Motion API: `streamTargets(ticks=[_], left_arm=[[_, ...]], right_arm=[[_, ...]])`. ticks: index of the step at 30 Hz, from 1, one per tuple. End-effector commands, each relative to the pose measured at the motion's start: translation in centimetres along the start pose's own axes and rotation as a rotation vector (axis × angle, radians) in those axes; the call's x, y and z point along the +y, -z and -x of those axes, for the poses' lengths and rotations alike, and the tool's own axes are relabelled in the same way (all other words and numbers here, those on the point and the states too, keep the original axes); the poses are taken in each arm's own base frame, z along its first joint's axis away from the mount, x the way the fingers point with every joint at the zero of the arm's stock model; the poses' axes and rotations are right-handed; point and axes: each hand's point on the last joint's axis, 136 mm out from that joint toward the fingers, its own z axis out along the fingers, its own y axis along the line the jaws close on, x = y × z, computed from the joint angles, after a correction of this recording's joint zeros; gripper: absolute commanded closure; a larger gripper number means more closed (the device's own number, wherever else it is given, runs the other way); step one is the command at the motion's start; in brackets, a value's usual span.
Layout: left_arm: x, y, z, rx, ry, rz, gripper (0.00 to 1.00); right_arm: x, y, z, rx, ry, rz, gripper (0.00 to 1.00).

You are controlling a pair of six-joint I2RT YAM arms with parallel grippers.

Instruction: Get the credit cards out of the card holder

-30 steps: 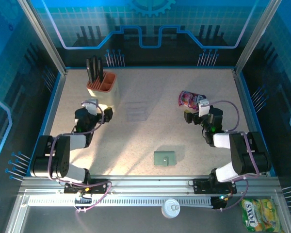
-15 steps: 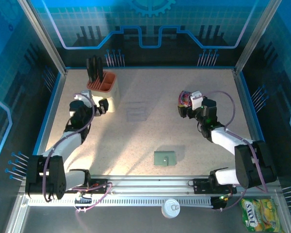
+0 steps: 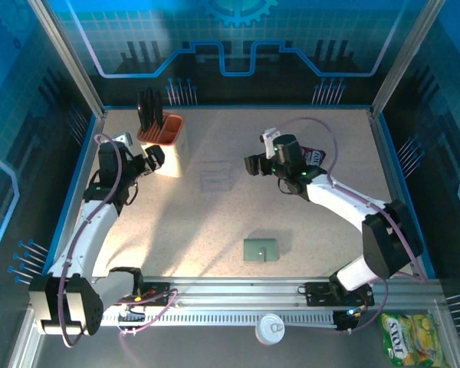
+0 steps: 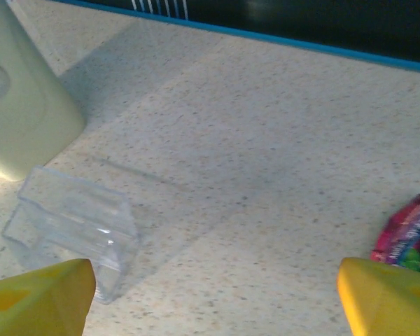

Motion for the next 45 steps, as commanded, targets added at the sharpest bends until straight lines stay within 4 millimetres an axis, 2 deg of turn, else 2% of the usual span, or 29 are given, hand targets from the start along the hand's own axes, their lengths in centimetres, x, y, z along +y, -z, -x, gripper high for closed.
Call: streamTargets(ticks=[1,5,9,13,17,20,26,36,40,45], left_arm=[[-0.1,1.1,-1.6,0.122,0.003,0.019,0.01],[-1.1,1.8,-1.7,0.156,-0.009,-0.027,0.01],[-2.1,2.7,-1.2,0.176,-0.059,-0.057,0.01],[-1.7,2.9,-1.0,0.159,-0.131,-0.042,0.01],[-1.0,2.1,-2.1,0.151,-0.134,-0.040,0.01],[-1.5,2.0,-2.7,0.179,-0.116,-0.074,0.01],[-2.3,1.9,-3.0,0.192,-0.091,-0.123,0.01],[-2.9,2.2,-2.9,0.187,-0.081,-0.154,0.01],[-3.0,2.3,-2.7,0.180,-0.083,-0.157,0.01],[-2.9,2.3,-2.7,0.178,-0.084,-0.155,0.01]], right_arm=[[1.9,-0.6,-2.1,0.115,-0.037,-0.024,0.11],[3.6,-1.9,-2.5,0.183,-0.075,-0.039,0.13],[5.2,-3.3,-3.0,0.260,-0.102,-0.039,0.21],[6.6,-4.5,-3.0,0.297,-0.101,-0.040,0.26],[7.5,-5.7,-3.3,0.342,-0.137,-0.039,0.35],[8.1,-6.8,-3.7,0.369,-0.167,-0.042,0.39],[7.8,-9.1,-4.3,0.404,-0.190,-0.108,0.47],[6.6,-11.9,-5.1,0.432,-0.175,-0.204,0.49],[5.5,-12.4,-6.1,0.458,-0.184,-0.235,0.49],[3.6,-11.8,-6.5,0.466,-0.188,-0.276,0.49]])
